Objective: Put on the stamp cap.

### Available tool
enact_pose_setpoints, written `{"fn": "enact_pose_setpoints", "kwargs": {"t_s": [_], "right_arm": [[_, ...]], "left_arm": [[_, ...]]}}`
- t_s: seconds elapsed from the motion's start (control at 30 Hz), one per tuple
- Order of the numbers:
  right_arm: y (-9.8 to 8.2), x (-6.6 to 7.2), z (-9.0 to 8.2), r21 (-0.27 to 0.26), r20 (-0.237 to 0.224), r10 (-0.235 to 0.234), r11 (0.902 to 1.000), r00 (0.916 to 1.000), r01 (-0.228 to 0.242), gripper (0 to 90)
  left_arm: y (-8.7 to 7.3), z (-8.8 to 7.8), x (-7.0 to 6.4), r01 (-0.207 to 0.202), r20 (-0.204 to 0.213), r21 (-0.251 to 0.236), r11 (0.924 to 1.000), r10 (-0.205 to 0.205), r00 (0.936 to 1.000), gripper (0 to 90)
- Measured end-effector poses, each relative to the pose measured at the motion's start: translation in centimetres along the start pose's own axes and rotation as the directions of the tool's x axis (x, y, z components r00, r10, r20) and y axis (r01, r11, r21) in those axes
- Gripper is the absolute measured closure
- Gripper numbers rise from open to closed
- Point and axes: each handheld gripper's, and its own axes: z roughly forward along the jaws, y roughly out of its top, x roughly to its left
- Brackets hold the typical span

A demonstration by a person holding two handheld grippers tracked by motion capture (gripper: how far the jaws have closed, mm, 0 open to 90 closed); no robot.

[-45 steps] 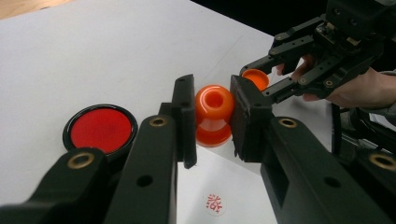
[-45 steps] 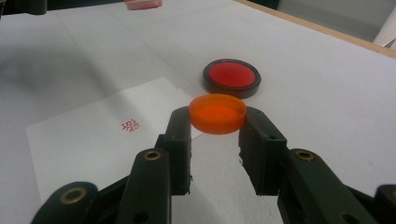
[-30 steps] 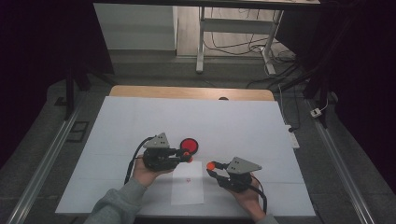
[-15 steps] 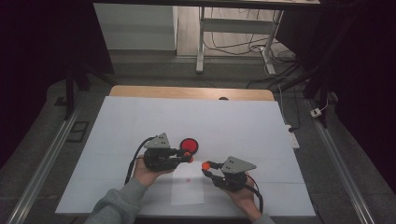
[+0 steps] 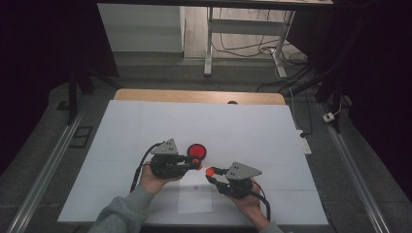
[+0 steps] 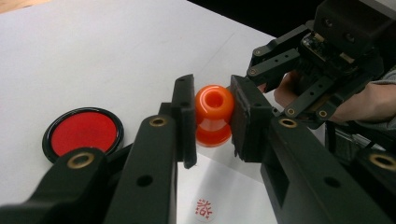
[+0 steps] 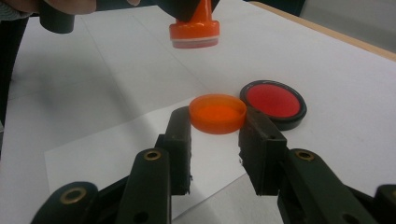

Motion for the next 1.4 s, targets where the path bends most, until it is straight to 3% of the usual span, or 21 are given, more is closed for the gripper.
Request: {"fn": "enact_pose_setpoints", "kwargs": {"t_s": [0.67,1.4], "right_arm": [[0.6,0.6,1.5,-0.006,-0.033,-0.016,0.9999,0.9993,0.016,64.8],[1.2,0.8,2.0,-0.023,-0.029,-0.014,0.9997,0.9995,0.013,64.9]], "left_arm": [[-0.1,0.4,-0.2,-0.003,0.008,0.012,0.9999,0.003,1.0,72.5],[-0.3,0.8,-0.3,-0.01,0.017,0.017,0.9998,0.009,0.9998,72.5]]}}
